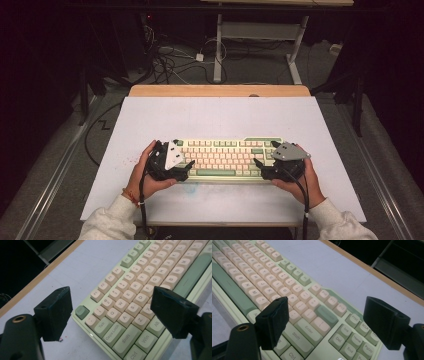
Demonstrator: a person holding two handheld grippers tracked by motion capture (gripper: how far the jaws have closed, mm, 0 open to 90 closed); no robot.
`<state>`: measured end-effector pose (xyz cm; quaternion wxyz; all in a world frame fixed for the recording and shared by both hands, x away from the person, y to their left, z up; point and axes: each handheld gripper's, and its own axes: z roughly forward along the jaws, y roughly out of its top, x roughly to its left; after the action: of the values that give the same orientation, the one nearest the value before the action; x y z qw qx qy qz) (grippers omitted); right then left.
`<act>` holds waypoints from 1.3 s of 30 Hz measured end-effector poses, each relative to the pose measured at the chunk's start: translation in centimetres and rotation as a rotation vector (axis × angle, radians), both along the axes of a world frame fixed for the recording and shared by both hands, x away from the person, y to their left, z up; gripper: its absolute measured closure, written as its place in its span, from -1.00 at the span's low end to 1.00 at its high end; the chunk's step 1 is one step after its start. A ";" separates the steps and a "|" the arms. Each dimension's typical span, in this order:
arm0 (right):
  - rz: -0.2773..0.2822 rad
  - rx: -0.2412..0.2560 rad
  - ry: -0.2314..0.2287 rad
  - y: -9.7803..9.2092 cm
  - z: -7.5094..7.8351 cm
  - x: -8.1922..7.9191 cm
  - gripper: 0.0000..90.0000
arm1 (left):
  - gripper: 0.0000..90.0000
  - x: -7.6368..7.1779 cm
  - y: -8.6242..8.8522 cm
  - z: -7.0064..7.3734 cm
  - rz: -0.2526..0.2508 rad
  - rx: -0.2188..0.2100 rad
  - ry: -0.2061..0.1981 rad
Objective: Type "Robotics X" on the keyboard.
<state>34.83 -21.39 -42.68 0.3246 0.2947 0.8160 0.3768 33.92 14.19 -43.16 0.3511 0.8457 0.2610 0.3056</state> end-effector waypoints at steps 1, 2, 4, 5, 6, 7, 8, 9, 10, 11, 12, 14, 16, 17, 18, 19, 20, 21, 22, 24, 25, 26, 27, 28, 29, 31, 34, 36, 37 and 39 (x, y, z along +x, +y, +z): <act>0.001 -0.002 -0.003 0.0 0.0 -0.1 -0.53 | -0.62 -0.1 0.1 0.0 -0.001 -0.003 0.000; 0.001 -0.003 -0.001 0.0 0.0 -0.1 -0.52 | -0.62 -0.1 0.1 0.1 -0.002 -0.001 -0.001; -0.009 -0.022 -0.009 0.0 0.0 -0.2 -0.52 | -0.62 -0.2 0.2 0.0 0.001 0.003 -0.003; -0.012 -0.025 -0.012 0.0 0.0 -0.3 -0.52 | -0.62 -0.2 0.2 0.0 -0.003 0.004 -0.001; -0.012 -0.027 -0.015 0.0 0.0 -0.3 -0.52 | -0.62 -0.3 0.2 0.0 -0.003 0.008 -0.004; -0.014 -0.026 -0.017 0.0 0.0 -0.4 -0.52 | -0.62 -0.3 0.2 -0.1 -0.001 0.010 -0.008; -0.010 -0.024 -0.022 0.0 0.1 -0.5 -0.52 | -0.62 -0.3 0.3 -0.1 -0.002 0.008 -0.006; -0.010 -0.021 -0.026 -0.1 0.1 -0.5 -0.52 | -0.62 -0.4 0.3 -0.1 -0.002 0.009 -0.005; -0.008 -0.019 -0.029 -0.2 0.2 -0.6 -0.52 | -0.62 -0.4 0.4 0.0 0.002 0.006 -0.009; -0.008 -0.018 -0.031 -0.2 0.3 -0.7 -0.52 | -0.62 -0.5 0.4 -0.1 0.006 0.001 -0.008; -0.011 -0.016 -0.035 -0.3 0.3 -0.7 -0.51 | -0.62 -0.5 0.4 -0.1 0.010 0.005 -0.010; -0.009 -0.014 -0.041 -0.4 0.4 -0.9 -0.51 | -0.62 -0.7 0.5 -0.1 0.011 0.006 -0.016; -0.011 -0.014 -0.046 -0.5 0.5 -1.0 -0.51 | -0.62 -0.8 0.5 -0.1 0.009 0.005 -0.022; -0.011 -0.017 -0.047 -0.6 0.5 -1.1 -0.51 | -0.62 -0.9 0.5 -0.1 0.010 0.007 -0.027; -0.013 -0.018 -0.047 -0.6 0.5 -1.2 -0.51 | -0.62 -1.0 0.5 -0.1 0.009 0.009 -0.032; -0.010 -0.017 -0.048 -0.7 0.6 -1.2 -0.51 | -0.62 -1.1 0.6 0.0 0.010 0.007 -0.037; -0.007 -0.016 -0.045 -0.7 0.6 -1.3 -0.50 | -0.62 -1.2 0.6 0.0 0.012 0.007 -0.041; -0.008 -0.015 -0.045 -0.8 0.6 -1.3 -0.50 | -0.63 -1.3 0.6 0.1 0.015 0.008 -0.046; -0.007 -0.012 -0.045 -0.8 0.7 -1.4 -0.50 | -0.63 -1.4 0.6 0.1 0.017 0.007 -0.049; -0.006 -0.012 -0.049 -0.9 0.7 -1.6 -0.50 | -0.63 -1.6 0.7 0.1 0.011 0.006 -0.052; -0.001 -0.016 -0.051 -1.0 0.8 -1.7 -0.50 | -0.63 -1.7 0.7 0.1 0.009 0.007 -0.052; -0.005 -0.013 -0.052 -1.0 0.8 -1.8 -0.50 | -0.63 -1.8 0.7 0.1 0.005 0.017 -0.052; -0.004 -0.011 -0.055 -1.1 0.9 -1.9 -0.50 | -0.63 -1.9 0.6 0.0 0.007 0.026 -0.053; -0.001 -0.012 -0.057 -1.2 0.9 -1.9 -0.50 | -0.63 -2.0 0.6 0.0 0.009 0.031 -0.056; -0.006 -0.010 -0.057 -1.3 0.9 -2.0 -0.50 | -0.63 -2.0 0.7 -0.1 0.009 0.032 -0.058; -0.007 -0.010 -0.060 -1.5 1.0 -2.1 -0.50 | -0.63 -2.2 0.8 -0.1 0.007 0.028 -0.057; -0.009 -0.009 -0.064 -1.7 1.1 -2.4 -0.50 | -0.63 -2.5 1.0 0.0 0.005 0.031 -0.063; -0.012 -0.011 -0.069 -1.9 1.1 -2.5 -0.50 | -0.63 -2.7 1.1 -0.1 0.009 0.039 -0.067; -0.011 -0.013 -0.071 -2.0 1.1 -2.5 -0.50 | -0.63 -2.8 1.2 -0.1 0.011 0.045 -0.070; -0.016 -0.008 -0.070 -2.2 1.2 -2.6 -0.50 | -0.63 -2.9 1.4 -0.2 0.010 0.046 -0.065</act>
<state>32.20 -23.56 -41.52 0.3571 0.2867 0.8032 0.3809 31.05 15.54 -43.37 0.3384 0.8417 0.2467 0.3408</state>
